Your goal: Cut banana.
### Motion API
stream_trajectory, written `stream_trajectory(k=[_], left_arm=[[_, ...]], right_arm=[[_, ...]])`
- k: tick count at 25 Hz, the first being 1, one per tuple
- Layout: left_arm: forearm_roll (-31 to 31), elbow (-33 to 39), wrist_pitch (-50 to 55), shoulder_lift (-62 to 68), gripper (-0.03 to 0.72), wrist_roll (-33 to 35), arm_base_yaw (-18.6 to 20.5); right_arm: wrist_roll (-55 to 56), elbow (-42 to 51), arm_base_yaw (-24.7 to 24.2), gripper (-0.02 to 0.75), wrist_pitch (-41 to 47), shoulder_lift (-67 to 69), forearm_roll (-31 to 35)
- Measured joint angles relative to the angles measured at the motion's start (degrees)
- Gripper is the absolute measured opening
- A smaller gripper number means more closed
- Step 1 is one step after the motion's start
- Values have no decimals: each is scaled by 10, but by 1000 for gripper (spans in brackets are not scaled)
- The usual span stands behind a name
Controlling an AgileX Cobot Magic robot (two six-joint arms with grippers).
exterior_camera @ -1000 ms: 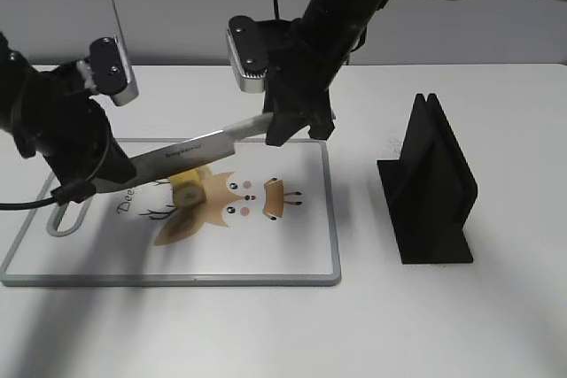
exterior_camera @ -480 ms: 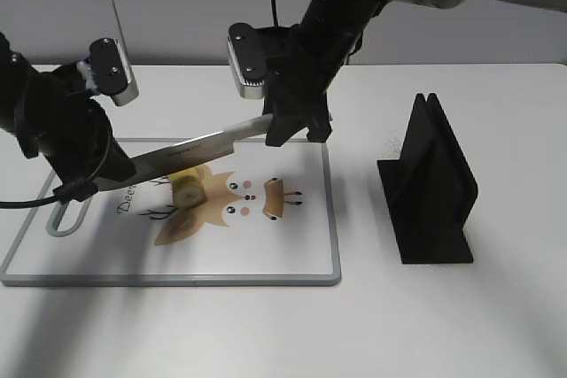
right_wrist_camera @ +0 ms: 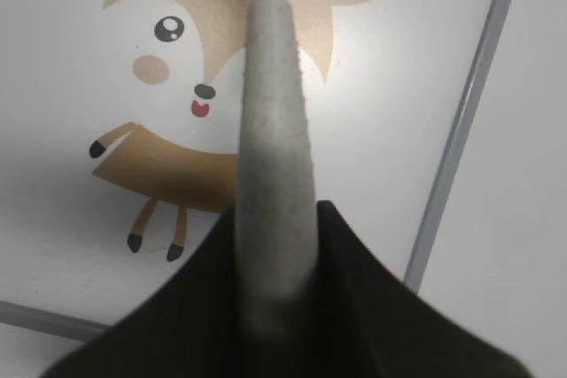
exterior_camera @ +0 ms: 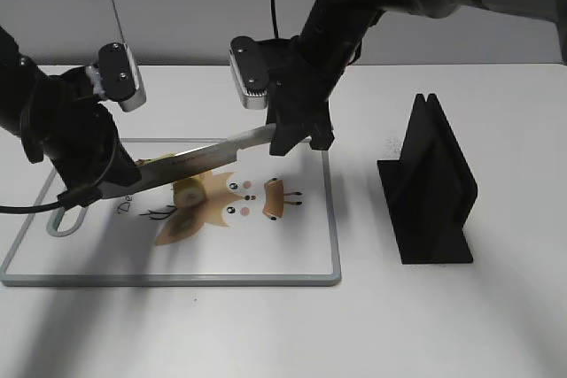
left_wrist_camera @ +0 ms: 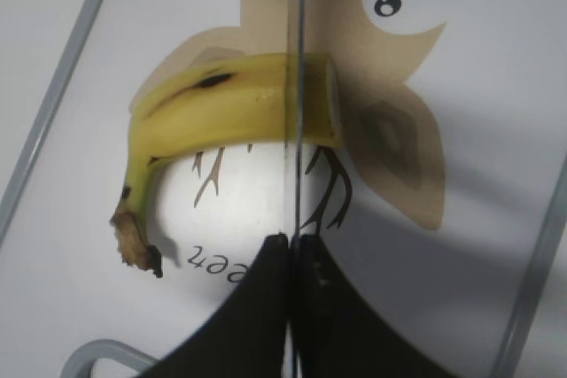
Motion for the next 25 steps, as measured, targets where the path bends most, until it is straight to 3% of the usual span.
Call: stream_trajectory(k=[25], left_arm=[[-13, -5, -6, 49, -3, 0, 0]], right_arm=[[-3, -1, -2, 174, -2, 0, 3]])
